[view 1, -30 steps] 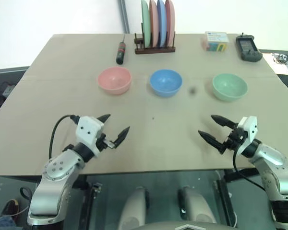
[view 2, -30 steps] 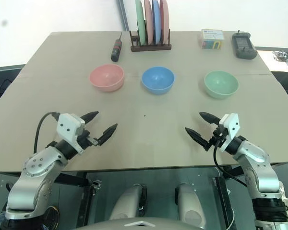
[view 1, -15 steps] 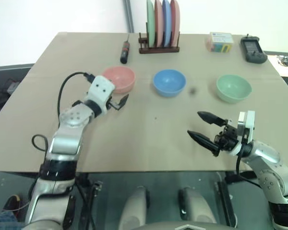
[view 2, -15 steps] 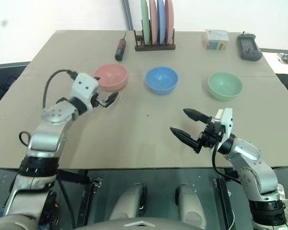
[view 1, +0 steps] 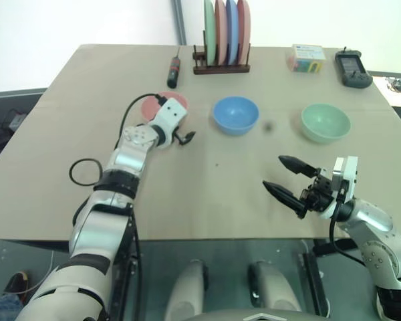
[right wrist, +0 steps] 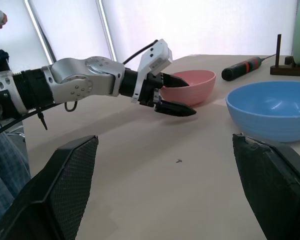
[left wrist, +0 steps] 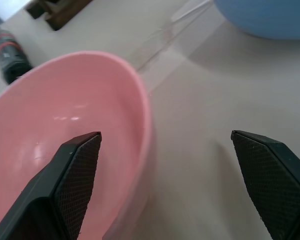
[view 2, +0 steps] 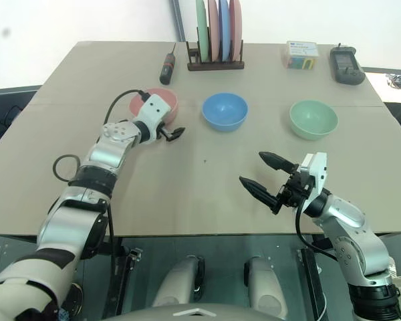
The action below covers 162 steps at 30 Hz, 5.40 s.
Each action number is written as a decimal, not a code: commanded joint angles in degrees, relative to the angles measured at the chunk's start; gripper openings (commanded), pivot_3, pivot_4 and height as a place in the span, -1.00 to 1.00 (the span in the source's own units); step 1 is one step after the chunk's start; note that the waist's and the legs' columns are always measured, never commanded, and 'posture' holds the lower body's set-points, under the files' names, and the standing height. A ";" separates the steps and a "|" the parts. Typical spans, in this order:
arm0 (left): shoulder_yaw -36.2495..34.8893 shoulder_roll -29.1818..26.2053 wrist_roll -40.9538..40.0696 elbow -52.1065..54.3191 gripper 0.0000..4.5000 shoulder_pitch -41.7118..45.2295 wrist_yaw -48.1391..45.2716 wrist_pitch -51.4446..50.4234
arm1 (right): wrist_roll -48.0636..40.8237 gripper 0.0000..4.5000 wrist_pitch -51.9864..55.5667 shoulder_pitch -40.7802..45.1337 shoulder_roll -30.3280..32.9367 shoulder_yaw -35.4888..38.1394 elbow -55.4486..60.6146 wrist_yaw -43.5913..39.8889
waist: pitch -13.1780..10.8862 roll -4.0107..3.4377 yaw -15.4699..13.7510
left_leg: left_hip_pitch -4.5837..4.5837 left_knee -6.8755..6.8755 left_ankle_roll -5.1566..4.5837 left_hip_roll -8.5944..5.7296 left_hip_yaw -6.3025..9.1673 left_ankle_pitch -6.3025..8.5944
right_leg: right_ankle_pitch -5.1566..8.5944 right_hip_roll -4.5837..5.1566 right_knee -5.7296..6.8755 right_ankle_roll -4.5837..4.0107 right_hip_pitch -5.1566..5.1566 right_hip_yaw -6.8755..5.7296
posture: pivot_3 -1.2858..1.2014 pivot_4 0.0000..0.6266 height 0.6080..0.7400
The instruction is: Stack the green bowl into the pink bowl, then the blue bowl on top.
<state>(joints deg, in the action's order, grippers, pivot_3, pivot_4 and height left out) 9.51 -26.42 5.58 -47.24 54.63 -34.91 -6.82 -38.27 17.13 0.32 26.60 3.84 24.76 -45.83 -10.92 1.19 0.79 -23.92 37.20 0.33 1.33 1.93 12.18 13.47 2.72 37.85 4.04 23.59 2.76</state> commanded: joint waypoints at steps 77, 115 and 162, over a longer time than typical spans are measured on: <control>-28.63 -5.19 -42.11 83.69 0.95 -57.54 -14.75 -23.74 | 38.78 1.00 -14.25 54.07 10.56 -11.33 -71.71 -2.98 | 0.03 -0.08 0.74 | 0.14 0.06 0.00 0.04 -0.17 -0.01 | -0.07 0.02 0.04 -0.31 -0.02 0.18 | 0.03 -0.52 1.00; -26.07 -9.83 -36.76 73.08 1.00 -59.33 -17.14 -7.76 | 28.45 -0.99 7.49 48.27 9.08 -22.55 -9.00 -31.55 | -0.10 -0.31 1.30 | 0.16 -0.04 0.00 0.10 -0.05 0.00 | 0.03 0.02 0.03 -0.44 0.02 0.01 | 0.03 -0.52 1.00; -32.73 -2.70 -36.78 79.02 1.00 -65.43 -1.69 -2.69 | 57.76 0.34 -35.07 80.27 -14.51 -26.26 -99.76 -2.94 | -0.14 -0.34 1.79 | 0.11 -0.32 0.02 0.07 -0.17 -0.01 | -0.11 0.02 -0.01 -0.28 0.21 0.17 | 0.03 -0.52 1.00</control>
<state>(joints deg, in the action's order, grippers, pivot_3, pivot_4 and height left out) -21.95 -29.07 -30.65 28.75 -10.55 -37.06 -10.87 19.55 -17.53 78.48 12.37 -23.75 -75.36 -49.03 -11.06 0.85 2.58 -23.82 36.88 0.35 1.40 1.76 12.18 13.36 2.74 37.84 3.76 23.80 2.93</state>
